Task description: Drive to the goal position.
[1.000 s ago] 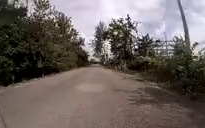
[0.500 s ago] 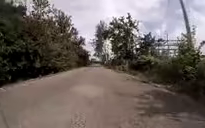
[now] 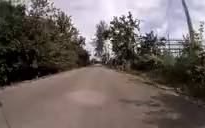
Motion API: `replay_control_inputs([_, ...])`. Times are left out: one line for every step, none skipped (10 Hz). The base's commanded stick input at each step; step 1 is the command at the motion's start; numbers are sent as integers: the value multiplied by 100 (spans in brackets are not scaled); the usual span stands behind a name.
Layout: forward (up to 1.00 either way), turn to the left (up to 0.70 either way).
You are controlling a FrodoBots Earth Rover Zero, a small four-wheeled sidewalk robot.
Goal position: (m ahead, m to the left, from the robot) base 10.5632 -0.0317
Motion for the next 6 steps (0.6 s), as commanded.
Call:
replay_control_inputs([70, 0])
replay_control_inputs([70, 0])
replay_control_inputs([70, 0])
replay_control_inputs([70, 0])
replay_control_inputs([70, 0])
replay_control_inputs([70, 0])
